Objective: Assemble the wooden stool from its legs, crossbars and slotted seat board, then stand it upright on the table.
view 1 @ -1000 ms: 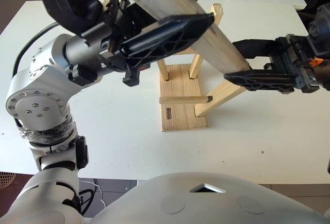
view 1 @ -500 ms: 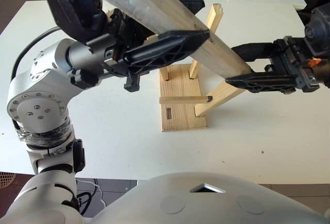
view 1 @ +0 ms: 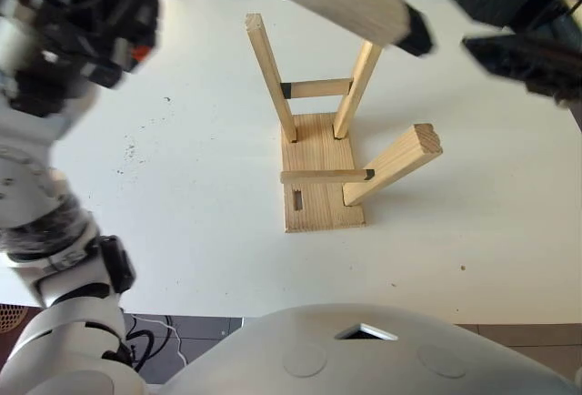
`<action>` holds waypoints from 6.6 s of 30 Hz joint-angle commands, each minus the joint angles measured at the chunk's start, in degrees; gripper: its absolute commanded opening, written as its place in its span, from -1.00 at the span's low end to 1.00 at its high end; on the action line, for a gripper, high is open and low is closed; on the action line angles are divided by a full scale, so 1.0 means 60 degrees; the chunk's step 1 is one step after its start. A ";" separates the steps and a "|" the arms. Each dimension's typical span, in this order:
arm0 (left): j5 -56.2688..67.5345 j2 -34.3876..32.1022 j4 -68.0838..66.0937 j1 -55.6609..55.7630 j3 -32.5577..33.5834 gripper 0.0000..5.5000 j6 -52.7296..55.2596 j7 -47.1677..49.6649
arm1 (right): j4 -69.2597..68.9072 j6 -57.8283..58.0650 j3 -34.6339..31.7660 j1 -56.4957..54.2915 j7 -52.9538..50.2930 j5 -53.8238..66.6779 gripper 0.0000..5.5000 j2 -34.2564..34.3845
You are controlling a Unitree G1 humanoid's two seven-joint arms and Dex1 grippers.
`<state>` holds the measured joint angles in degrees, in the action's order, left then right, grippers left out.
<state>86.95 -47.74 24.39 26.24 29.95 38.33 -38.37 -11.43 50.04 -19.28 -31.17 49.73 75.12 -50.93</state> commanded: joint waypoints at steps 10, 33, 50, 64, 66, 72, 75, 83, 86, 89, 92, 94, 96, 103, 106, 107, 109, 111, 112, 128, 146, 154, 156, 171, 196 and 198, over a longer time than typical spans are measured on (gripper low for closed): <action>-0.4903 -0.0809 -0.0227 -0.4689 -0.0307 -0.26 -0.0808 -0.4362 | -0.1397 -0.0738 -0.0726 0.2586 0.0354 -0.1675 0.14 0.0102; -0.6646 0.1003 0.1088 -0.6385 -0.2204 -0.26 -0.2675 -0.4432 | -0.1366 -0.0989 -0.0414 0.2397 0.0895 -0.2102 0.14 0.0288; -0.7878 0.1159 0.0873 -0.6317 -0.3363 -0.26 -0.3734 -0.4525 | -0.1161 -0.1181 -0.0122 0.2026 0.1241 -0.2333 0.14 0.0212; -0.8167 0.0677 0.0435 -0.5683 -0.3436 -0.26 -0.4075 -0.4701 | -0.1271 -0.1264 -0.0098 0.2235 0.1301 -0.2460 0.14 0.0326; -0.8334 0.0594 0.0313 -0.5781 -0.3528 -0.26 -0.4058 -0.4761 | -0.1297 -0.1272 -0.0087 0.2252 0.1311 -0.2486 0.14 0.0339; -0.8608 0.0424 -0.0166 -0.5544 -0.4005 -0.26 -0.3539 -0.4613 | -0.1414 -0.1285 -0.0092 0.2356 0.1328 -0.2516 0.14 0.0354; -0.8943 0.0307 -0.0470 -0.5333 -0.4352 -0.26 -0.3555 -0.4670 | -0.1472 -0.1291 -0.0055 0.2377 0.1328 -0.2505 0.14 0.0372; -1.0077 -0.0573 -0.0990 -0.5373 -0.5122 -0.26 -0.4184 -0.4974 | -0.1605 -0.1299 -0.0102 0.2517 0.1277 -0.2504 0.14 0.0402; -1.0134 -0.0585 -0.1249 -0.4848 -0.5479 -0.26 -0.3928 -0.4719 | -0.1728 -0.1345 -0.0060 0.2609 0.1209 -0.2536 0.14 0.0484; -0.9903 -0.0516 -0.1479 -0.4199 -0.5756 -0.26 -0.3306 -0.4394 | -0.1840 -0.1377 0.0036 0.2655 0.1208 -0.2574 0.14 0.0554; -0.9791 -0.0419 -0.1792 -0.3688 -0.6023 -0.26 -0.2855 -0.4184 | -0.1904 -0.1404 0.0115 0.2657 0.1235 -0.2604 0.14 0.0589; -1.0000 -0.0416 -0.2094 -0.3459 -0.6292 -0.26 -0.2835 -0.4176 | -0.1954 -0.1422 0.0164 0.2669 0.1259 -0.2616 0.14 0.0604; -1.0160 -0.0402 -0.2348 -0.3246 -0.6585 -0.26 -0.2795 -0.4186 | -0.2023 -0.1465 0.0236 0.2706 0.1279 -0.2657 0.14 0.0623; -1.0260 -0.0166 -0.3177 -0.2499 -0.7329 -0.26 -0.2576 -0.4193 | -0.2204 -0.1545 0.0391 0.2711 0.1232 -0.2670 0.14 0.0768; -1.0392 -0.0045 -0.3586 -0.2144 -0.7658 -0.26 -0.2516 -0.4136 | -0.2263 -0.1595 0.0457 0.2705 0.1207 -0.2660 0.14 0.0843; -1.0471 -0.0011 -0.3730 -0.2029 -0.7770 -0.26 -0.2530 -0.4118 | -0.2295 -0.1613 0.0487 0.2716 0.1198 -0.2661 0.14 0.0867; -1.0582 0.0045 -0.3963 -0.1874 -0.7932 -0.26 -0.2567 -0.4085 | -0.2340 -0.1643 0.0540 0.2732 0.1183 -0.2691 0.14 0.0923; -1.0629 0.0072 -0.4149 -0.1818 -0.8033 -0.26 -0.2599 -0.4016 | -0.2362 -0.1675 0.0570 0.2761 0.1191 -0.2714 0.14 0.0966; -1.0638 0.0070 -0.4224 -0.1825 -0.8064 -0.26 -0.2615 -0.3985 | -0.2370 -0.1689 0.0582 0.2774 0.1195 -0.2713 0.14 0.0981; -1.1305 0.0516 -0.4806 -0.1686 -0.8947 -0.26 -0.2768 -0.3289 | -0.2760 -0.1603 0.1275 0.2590 0.1051 -0.2468 0.14 0.1628; -1.0957 0.0684 -0.5318 -0.1071 -0.8867 -0.26 -0.2509 -0.3365 | 0.0245 -0.3047 0.1106 -0.1309 -0.0776 -0.4129 0.14 0.2232; -1.1864 0.0705 -0.5483 -0.1422 -0.9615 -0.26 -0.3362 -0.3224 | 0.2119 -0.4544 0.2141 -0.1559 -0.1395 -0.6521 0.14 0.3010; -1.1908 0.0715 -0.5608 -0.1441 -0.9677 -0.26 -0.3460 -0.3194 | 0.1963 -0.4601 0.2492 -0.1328 -0.1258 -0.6765 0.14 0.3171; -1.0389 -0.0051 -0.3838 -0.2101 -0.9131 -0.26 -0.3301 -0.4184 | 0.0989 -0.3512 0.2461 -0.0765 -0.0529 -0.6227 0.14 0.3425; -0.9961 -0.0523 -0.2974 -0.2324 -0.8707 -0.26 -0.2545 -0.3520 | 0.1276 -0.4890 0.4688 -0.0400 0.1370 -0.8353 0.14 0.3329; -1.0017 -0.0502 -0.3003 -0.2272 -0.8754 -0.26 -0.2537 -0.3562 | 0.2088 -0.5374 0.5186 -0.1035 0.1769 -0.8846 0.14 0.3575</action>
<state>36.17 -49.04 12.41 17.25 -16.03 14.31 -60.29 -4.63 20.81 6.39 -33.42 56.37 26.39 -31.55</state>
